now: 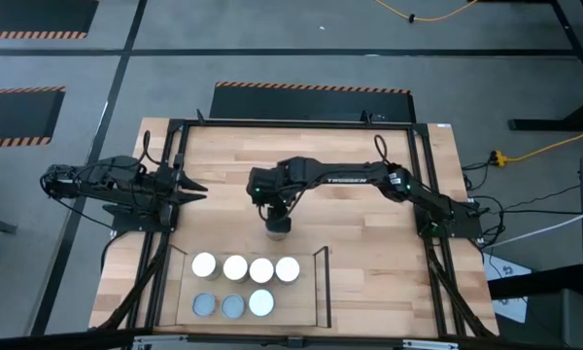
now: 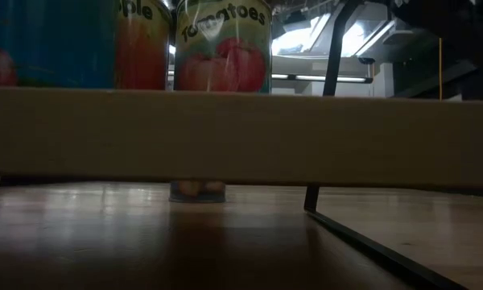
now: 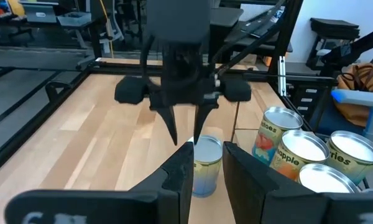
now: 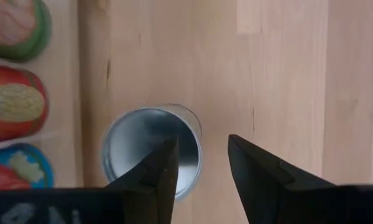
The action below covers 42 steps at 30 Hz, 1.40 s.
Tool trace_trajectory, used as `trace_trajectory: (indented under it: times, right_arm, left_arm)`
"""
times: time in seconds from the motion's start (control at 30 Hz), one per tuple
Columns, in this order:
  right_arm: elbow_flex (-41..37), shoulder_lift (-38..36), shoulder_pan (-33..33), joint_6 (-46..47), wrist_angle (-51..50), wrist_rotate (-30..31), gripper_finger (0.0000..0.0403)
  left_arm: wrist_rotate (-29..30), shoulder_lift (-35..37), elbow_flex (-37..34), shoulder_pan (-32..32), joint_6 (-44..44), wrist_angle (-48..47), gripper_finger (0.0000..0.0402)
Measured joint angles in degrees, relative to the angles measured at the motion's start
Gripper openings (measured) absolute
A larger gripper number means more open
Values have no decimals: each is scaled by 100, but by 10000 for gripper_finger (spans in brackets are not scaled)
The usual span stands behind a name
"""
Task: Pick and place cans onto a shelf
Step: Put the canned peaches on the shelf
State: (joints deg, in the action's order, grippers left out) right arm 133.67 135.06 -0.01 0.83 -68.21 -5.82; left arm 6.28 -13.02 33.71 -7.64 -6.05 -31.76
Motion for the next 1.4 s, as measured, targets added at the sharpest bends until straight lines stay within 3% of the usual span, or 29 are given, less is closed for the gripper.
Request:
trace_trajectory:
  times: [1.2, 1.4]
  right_arm:
    - [11, 328, -22, -93, -44, -52, 110]
    - [11, 328, -19, -91, -30, -58, 78]
  left_arm:
    - [0, 0, 0, 0, -154, -6, 79]
    - [0, 2, 0, 0, -154, -5, 79]
